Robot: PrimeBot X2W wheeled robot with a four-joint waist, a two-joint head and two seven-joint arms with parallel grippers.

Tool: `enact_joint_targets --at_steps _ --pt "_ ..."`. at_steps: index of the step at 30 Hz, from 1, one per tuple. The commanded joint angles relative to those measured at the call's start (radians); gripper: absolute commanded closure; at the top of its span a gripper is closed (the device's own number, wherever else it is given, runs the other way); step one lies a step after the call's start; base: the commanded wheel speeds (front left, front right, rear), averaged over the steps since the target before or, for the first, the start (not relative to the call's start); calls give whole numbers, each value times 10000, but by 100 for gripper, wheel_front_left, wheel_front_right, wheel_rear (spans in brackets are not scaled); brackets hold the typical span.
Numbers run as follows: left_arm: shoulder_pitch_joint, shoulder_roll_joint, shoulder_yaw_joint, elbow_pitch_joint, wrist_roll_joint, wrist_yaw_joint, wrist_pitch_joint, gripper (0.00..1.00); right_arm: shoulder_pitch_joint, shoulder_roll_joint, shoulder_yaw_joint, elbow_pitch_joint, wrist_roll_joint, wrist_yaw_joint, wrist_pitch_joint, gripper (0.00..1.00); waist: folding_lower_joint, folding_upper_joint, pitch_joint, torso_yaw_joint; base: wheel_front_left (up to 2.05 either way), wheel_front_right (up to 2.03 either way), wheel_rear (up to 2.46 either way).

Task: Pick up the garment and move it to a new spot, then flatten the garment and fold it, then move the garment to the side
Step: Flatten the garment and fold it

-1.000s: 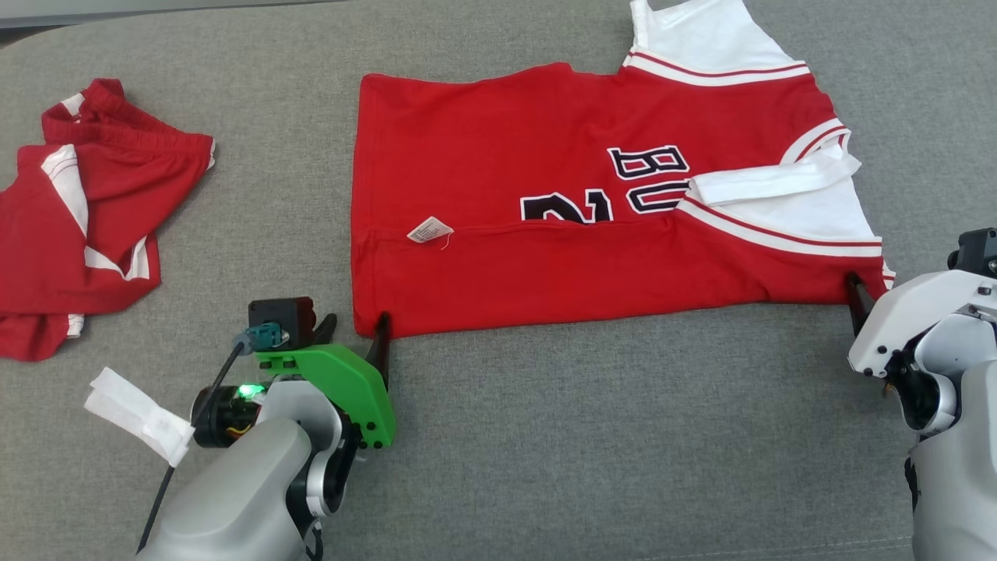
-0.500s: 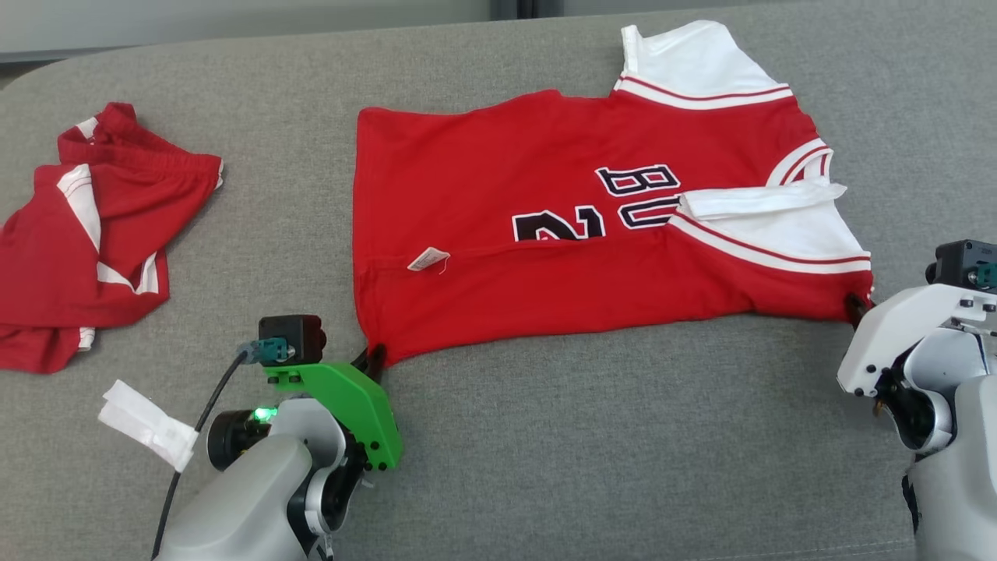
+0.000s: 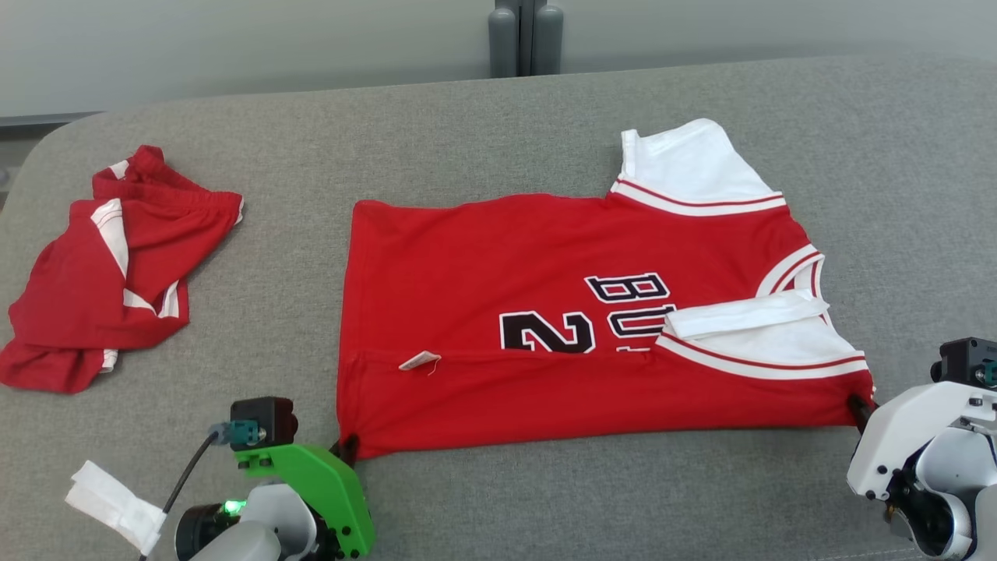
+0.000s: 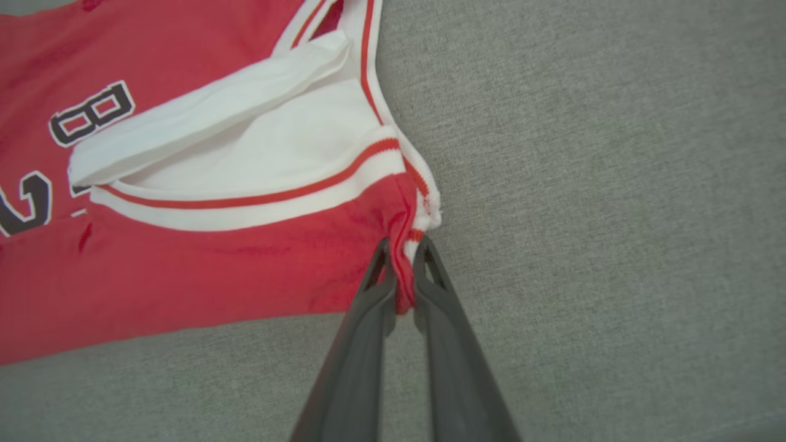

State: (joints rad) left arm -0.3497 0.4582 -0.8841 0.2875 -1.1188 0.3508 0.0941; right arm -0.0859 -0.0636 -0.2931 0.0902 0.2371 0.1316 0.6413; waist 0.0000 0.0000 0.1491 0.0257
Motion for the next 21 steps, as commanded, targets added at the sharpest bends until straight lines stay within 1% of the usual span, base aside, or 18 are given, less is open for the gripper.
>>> enact_joint_targets --at_steps 1,4,5,6,7,12,14,16,18,19,21 --pt "347 231 62 -204 -111 180 36 100 249 19 -25 -166 88 -17 62 100 0 0 -71 -96 0 0 0" --pt "719 410 206 -506 -319 363 44 100 449 64 -42 -305 78 -17 73 100 0 0 -95 -175 0 0 0" --pt "804 457 248 -616 -335 401 -10 76 459 82 -77 -371 125 -17 -17 0 0 0 -101 -191 0 0 0" --pt "818 499 286 -687 -281 420 -143 28 449 79 -135 -410 159 -17 -108 0 0 0 -105 -201 0 0 0" --pt "874 521 319 -746 -256 444 -217 0 416 100 -94 -434 136 -17 -172 0 0 0 -113 -211 0 0 0" --pt "784 578 413 -953 -277 550 -225 0 -124 118 136 -691 -33 -14 -169 0 0 0 -111 -229 0 0 0" --pt "528 652 483 -1058 -246 577 -144 0 -503 -4 309 -857 -58 -14 -51 0 0 0 -79 -227 0 0 0" --pt "134 771 574 -1146 -201 562 4 0 -1082 -284 565 -963 -35 -14 125 0 0 0 8 -222 0 0 0" --pt "-281 810 745 -1194 -342 438 181 0 -1744 -619 952 -874 31 -11 327 0 0 0 126 -207 0 0 0" --pt "-548 864 816 -1092 -331 392 309 0 -2139 -923 1229 -726 -57 -11 487 0 0 0 219 -210 0 0 0" --pt "-1132 763 962 -856 -438 274 545 0 -3016 -1239 1724 -406 91 -11 703 0 0 0 447 -229 0 0 0"
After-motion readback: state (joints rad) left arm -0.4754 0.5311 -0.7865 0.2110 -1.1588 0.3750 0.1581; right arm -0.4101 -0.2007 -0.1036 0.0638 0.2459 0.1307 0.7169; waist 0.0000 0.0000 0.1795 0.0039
